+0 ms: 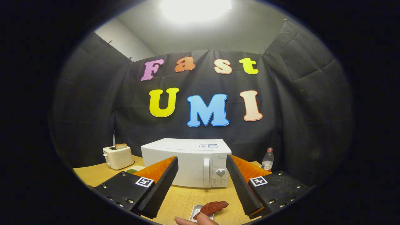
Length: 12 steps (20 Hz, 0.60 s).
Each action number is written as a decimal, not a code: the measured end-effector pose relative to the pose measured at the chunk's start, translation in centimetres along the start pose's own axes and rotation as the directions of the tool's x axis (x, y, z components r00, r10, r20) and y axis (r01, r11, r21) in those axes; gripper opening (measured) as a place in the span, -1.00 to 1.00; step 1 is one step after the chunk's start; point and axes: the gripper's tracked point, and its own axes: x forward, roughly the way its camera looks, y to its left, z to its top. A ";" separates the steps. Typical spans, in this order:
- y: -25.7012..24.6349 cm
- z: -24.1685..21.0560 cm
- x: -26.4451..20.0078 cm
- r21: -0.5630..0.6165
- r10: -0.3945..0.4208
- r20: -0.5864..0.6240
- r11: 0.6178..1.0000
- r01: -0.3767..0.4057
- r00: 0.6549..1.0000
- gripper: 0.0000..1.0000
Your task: Open the microwave, put the food inside, and close the microwave door.
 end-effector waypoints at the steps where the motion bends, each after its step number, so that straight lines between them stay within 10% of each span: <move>1: 0.1 -0.4 0.5 0.004 0.006 -0.005 1.000 -0.006 1.000 0.92; 12: -0.5 -3.9 8.8 0.014 0.006 -0.004 1.000 -0.005 1.000 0.93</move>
